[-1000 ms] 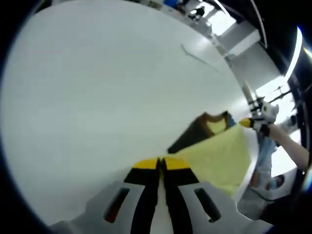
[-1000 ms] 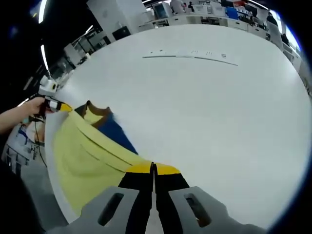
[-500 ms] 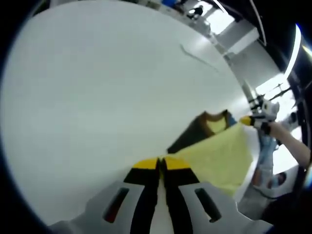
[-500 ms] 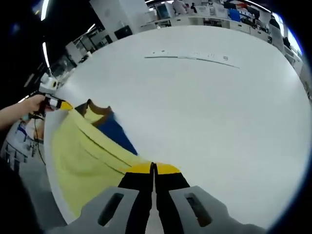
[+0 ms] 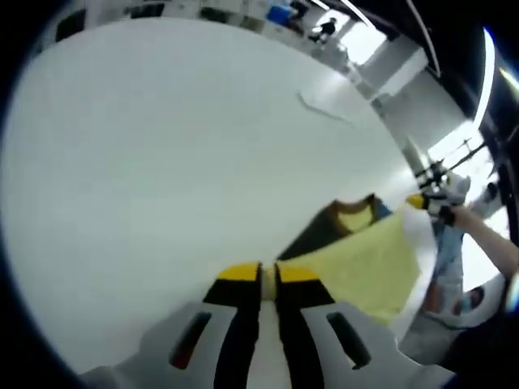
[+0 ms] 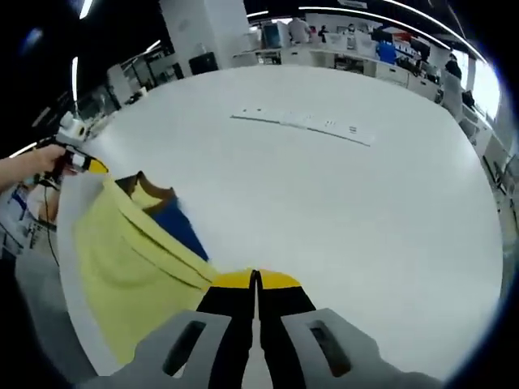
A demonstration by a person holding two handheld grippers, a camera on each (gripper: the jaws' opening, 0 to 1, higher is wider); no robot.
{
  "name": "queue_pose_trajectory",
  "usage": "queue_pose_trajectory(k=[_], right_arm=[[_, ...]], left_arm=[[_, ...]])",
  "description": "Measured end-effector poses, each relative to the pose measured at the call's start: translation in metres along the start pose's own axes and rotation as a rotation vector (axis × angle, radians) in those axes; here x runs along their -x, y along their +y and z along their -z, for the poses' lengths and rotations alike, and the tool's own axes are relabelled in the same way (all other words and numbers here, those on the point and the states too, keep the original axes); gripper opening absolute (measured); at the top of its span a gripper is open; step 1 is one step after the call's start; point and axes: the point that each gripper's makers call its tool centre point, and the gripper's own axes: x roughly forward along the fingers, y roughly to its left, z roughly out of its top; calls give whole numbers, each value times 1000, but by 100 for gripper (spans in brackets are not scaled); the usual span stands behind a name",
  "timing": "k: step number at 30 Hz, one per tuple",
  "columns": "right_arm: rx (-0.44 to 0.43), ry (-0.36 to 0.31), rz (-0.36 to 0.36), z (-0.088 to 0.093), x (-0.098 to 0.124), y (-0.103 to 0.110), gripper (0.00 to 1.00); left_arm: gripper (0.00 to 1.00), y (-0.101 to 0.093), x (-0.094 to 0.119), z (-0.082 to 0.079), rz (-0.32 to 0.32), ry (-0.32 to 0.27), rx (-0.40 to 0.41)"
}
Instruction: Fold the garment on the visible template until the final outline fits inside the template.
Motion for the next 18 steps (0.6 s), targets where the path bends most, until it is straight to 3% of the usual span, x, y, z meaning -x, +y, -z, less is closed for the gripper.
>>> queue_pose_trajectory(k=[3,6,9,14,18], right_arm=[[40,-27,17,-4,9,3,2],[44,-42,12,-6,19,8,9],[39,-73,21,-7,32,12,15],[18,-117,41,-6,49,19,33],[1,-150,67,-5,69,26,52]], left_arm=[[10,-8,9,-1,7,-28,-11],[13,-16,20,0,24,-54,-11],[15,-24,32,-4,50,-126,-21],[9,-27,56,-2,35,-188,-54],[15,-31,75,-1,27,-239,-48]])
